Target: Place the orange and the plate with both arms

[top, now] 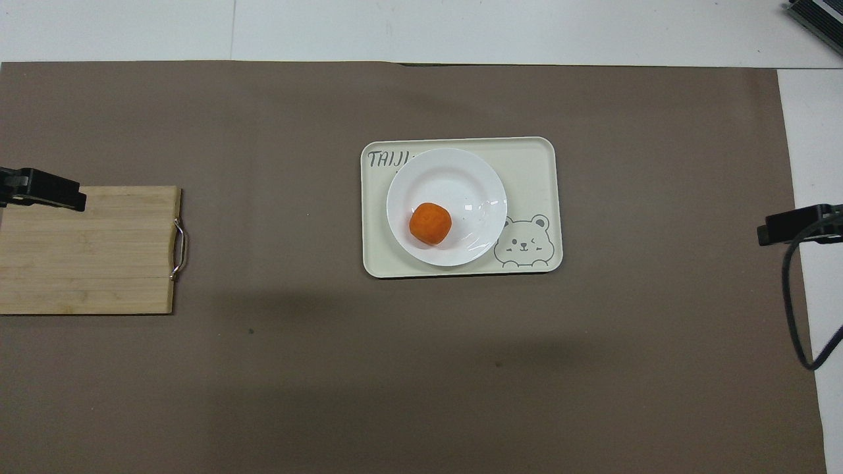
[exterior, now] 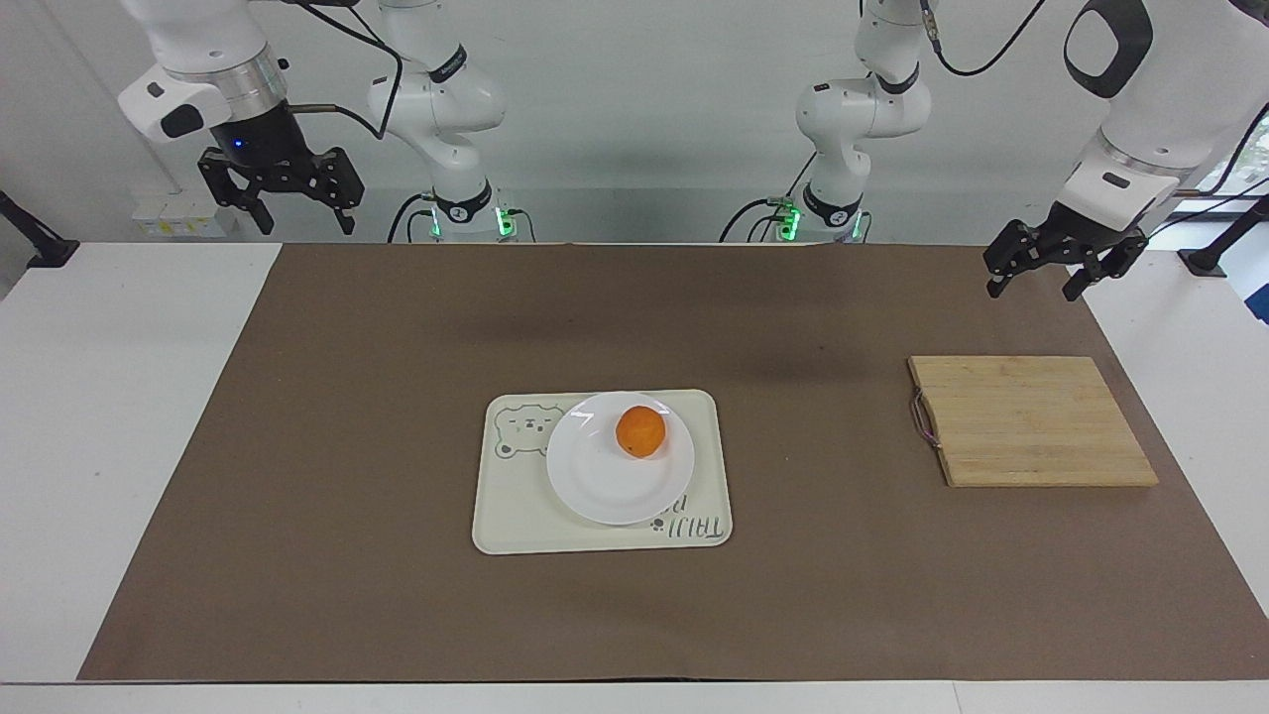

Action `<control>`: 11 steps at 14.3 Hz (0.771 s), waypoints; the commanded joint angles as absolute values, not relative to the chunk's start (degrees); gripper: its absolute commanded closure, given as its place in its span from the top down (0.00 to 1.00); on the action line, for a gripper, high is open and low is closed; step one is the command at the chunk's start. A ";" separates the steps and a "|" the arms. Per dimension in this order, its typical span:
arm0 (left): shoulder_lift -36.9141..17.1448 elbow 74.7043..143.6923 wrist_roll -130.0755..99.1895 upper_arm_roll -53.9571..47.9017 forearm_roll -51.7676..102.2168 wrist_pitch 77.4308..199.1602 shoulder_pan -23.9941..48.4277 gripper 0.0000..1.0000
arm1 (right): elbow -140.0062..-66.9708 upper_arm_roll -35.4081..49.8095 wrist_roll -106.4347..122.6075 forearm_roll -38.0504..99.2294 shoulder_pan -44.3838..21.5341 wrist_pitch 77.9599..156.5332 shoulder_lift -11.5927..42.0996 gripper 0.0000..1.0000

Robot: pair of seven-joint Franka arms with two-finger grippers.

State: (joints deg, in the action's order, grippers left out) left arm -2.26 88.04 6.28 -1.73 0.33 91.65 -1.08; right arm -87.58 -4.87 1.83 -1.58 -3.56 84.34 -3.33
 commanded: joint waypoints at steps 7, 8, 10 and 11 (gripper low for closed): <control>-1.41 88.77 7.03 -1.85 -0.53 91.14 -1.41 1.00 | -88.07 -5.36 2.46 -1.32 -2.46 84.11 -3.87 1.00; -1.41 88.77 7.03 -1.93 -0.53 91.14 -1.41 1.00 | -88.15 -5.45 2.46 -1.14 -2.46 83.94 -3.95 1.00; -1.32 88.77 7.03 -1.93 -0.53 91.14 -1.41 1.00 | -88.15 -5.54 2.46 -1.06 -2.46 83.85 -3.96 1.00; -1.32 88.77 7.03 -1.93 -0.53 91.14 -1.41 1.00 | -88.33 -5.54 2.46 -1.14 -2.46 83.67 -4.13 1.00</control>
State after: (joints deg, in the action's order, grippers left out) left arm -2.26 88.04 6.29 -1.73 0.33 91.65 -1.08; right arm -87.59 -5.70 1.83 -1.58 -3.15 84.25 -3.33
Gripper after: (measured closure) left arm 0.000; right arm 0.000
